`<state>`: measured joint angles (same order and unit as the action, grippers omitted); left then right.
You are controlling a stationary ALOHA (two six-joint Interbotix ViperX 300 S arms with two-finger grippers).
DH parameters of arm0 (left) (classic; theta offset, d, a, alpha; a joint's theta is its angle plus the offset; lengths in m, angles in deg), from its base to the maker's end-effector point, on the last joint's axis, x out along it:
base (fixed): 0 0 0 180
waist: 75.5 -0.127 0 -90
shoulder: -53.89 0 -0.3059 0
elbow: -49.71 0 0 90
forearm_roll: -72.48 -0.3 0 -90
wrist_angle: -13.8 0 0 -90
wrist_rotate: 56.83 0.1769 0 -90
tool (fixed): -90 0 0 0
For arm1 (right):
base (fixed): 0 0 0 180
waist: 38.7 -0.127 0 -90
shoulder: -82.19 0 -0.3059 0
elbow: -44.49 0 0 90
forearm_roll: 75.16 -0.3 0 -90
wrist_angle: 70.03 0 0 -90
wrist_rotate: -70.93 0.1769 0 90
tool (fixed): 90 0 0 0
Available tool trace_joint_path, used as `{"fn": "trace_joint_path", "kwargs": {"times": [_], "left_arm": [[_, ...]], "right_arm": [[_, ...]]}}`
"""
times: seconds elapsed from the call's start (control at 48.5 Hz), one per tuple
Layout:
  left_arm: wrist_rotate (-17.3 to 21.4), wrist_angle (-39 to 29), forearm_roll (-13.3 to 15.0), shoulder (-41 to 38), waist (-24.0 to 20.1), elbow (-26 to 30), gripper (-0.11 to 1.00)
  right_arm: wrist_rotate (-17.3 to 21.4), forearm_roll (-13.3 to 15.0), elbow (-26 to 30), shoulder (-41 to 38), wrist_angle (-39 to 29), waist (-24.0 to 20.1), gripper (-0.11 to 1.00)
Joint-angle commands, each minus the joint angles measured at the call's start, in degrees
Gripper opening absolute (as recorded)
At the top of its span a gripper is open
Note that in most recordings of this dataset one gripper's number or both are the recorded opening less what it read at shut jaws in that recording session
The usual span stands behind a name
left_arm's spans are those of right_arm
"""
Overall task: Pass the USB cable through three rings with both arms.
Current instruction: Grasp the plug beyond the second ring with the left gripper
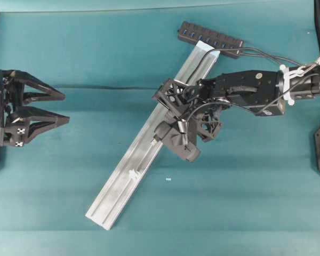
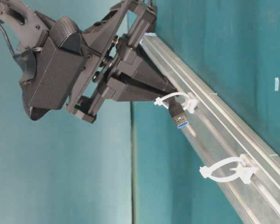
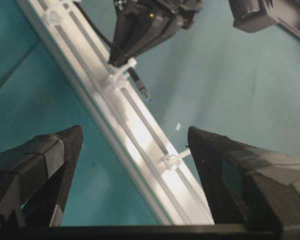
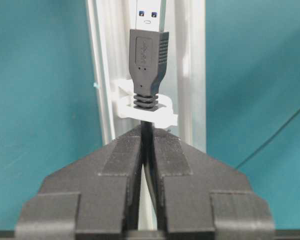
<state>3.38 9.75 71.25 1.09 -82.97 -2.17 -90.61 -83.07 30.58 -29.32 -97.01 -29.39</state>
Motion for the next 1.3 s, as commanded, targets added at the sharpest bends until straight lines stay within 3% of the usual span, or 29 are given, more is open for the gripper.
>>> {"fn": "trace_joint_path", "kwargs": {"times": [0.0, 0.248, 0.557, 0.887, 1.279], "left_arm": [[-0.62, 0.7, -0.26, -1.58, 0.44, 0.7, 0.92], [-3.25, 8.96, -0.26, -9.84, 1.41, 1.14, 0.92], [-3.16, 19.34, -0.26, -23.99, 1.32, 3.87, 0.92], [-3.16, 22.68, -0.26, -38.85, 1.32, 10.63, 0.92], [-3.6, 25.14, -0.26, -49.66, 1.85, 17.23, 0.9]], "right_arm": [[0.7, -0.79, 0.53, -0.09, 0.7, -0.44, 0.07], [0.62, -2.29, 0.53, -0.09, 0.88, 0.0, 0.07], [0.7, -2.46, 0.53, -0.09, 1.67, 0.18, 0.07], [0.7, -2.37, 0.53, -0.09, 2.2, 0.35, 0.07], [0.7, -2.37, 0.53, -0.09, 2.72, 0.35, 0.07]]}}
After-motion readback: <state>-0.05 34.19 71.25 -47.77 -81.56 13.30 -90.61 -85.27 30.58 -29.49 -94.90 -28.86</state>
